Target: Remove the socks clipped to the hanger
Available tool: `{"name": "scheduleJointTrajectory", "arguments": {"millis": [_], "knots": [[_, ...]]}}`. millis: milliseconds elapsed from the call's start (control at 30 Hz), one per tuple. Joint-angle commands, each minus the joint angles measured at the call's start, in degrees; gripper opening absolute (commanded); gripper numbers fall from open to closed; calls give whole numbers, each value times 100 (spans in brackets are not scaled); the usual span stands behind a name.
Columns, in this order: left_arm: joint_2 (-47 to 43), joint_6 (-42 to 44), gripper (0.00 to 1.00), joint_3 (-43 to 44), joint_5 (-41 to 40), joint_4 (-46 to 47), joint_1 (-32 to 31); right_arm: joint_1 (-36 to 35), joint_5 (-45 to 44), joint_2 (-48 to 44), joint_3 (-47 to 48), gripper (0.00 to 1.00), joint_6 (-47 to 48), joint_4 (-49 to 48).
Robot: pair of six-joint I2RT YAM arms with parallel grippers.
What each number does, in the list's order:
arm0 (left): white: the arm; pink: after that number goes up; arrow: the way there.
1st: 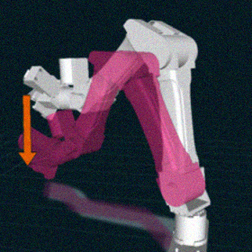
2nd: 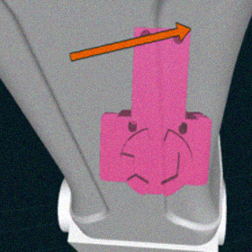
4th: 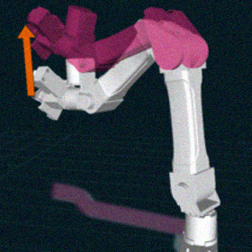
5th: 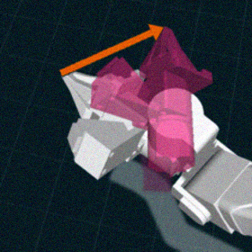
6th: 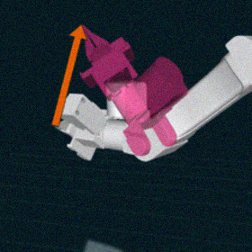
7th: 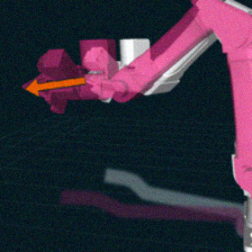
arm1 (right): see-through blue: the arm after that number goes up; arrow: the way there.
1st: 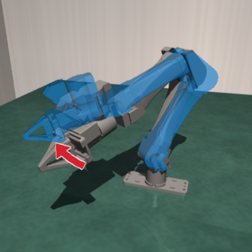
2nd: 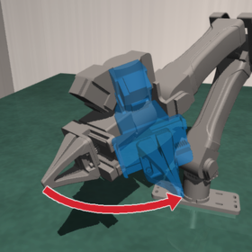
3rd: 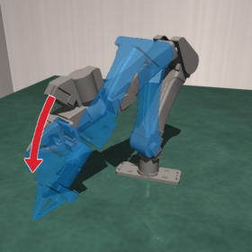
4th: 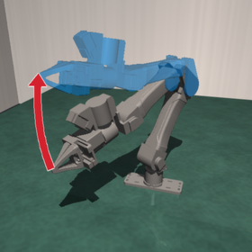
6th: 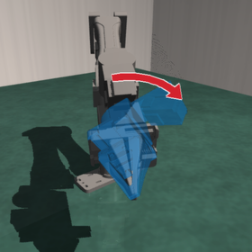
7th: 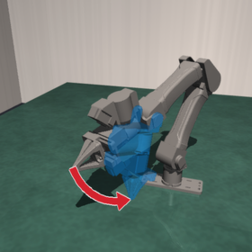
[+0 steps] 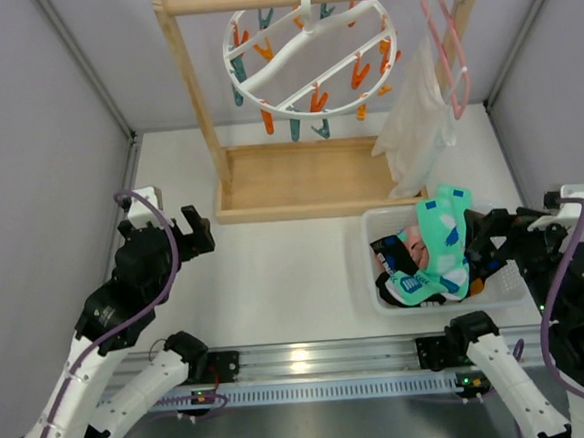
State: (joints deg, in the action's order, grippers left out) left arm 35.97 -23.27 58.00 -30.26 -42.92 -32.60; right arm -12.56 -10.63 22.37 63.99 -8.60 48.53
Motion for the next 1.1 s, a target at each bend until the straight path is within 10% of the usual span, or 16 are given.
{"name": "scheduleJointTrajectory", "arguments": {"millis": [0, 1067], "knots": [[-54, 542, 98, -42, -182, -332, -1, 43, -9, -66, 246, 100, 394, 552], [-1101, 419, 98, -878, -226, 222, 140, 34, -343, -400, -510, 99, 350, 69]]}}
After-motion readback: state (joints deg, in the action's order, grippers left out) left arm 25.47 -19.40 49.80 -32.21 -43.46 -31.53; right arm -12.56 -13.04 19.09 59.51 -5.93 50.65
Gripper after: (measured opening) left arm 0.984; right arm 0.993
